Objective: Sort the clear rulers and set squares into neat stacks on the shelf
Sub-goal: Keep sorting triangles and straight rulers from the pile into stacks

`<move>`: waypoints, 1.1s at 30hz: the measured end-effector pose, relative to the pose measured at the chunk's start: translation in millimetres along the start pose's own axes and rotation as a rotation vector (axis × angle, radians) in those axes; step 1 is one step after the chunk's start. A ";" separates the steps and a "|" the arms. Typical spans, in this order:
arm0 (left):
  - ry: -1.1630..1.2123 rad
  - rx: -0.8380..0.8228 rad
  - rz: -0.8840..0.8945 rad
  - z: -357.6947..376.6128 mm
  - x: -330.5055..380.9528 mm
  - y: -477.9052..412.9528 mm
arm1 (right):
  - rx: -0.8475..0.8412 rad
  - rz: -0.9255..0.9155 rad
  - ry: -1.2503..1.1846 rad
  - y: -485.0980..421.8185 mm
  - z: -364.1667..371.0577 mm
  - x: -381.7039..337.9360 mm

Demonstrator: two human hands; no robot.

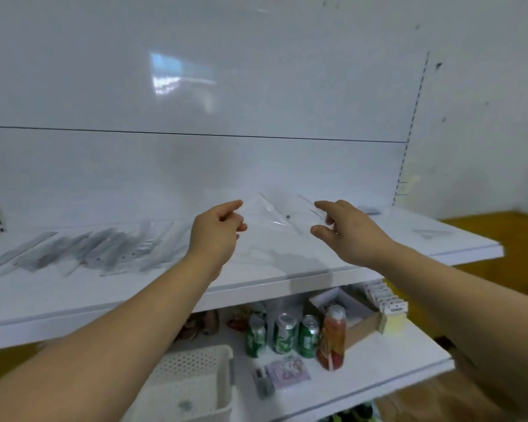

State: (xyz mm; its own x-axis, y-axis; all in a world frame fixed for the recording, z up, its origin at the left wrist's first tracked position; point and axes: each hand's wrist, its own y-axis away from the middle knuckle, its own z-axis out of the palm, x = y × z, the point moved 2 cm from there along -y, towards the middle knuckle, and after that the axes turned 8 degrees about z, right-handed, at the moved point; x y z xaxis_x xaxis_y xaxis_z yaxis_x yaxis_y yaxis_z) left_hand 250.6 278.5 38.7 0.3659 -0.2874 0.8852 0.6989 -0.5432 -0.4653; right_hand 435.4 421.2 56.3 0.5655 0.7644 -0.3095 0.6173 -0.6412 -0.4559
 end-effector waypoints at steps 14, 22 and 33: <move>0.023 -0.241 -0.044 268.5 17.3 56.9 | -0.004 0.267 0.077 73.4 -108.5 236.0; -0.053 -0.400 -0.061 367.8 -17.6 0.4 | -0.039 0.331 0.146 15.2 -108.6 329.8; -0.058 -0.142 -0.126 424.8 -63.7 -89.1 | -0.321 0.283 0.158 -87.8 -60.0 416.7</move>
State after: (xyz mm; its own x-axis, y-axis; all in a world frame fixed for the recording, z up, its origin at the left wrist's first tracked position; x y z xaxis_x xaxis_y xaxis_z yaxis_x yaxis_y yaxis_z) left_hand 426.1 680.3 24.7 0.3188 -0.1669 0.9330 0.6492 -0.6788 -0.3432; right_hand 649.6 792.1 17.4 0.7975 0.5528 -0.2417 0.5508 -0.8306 -0.0819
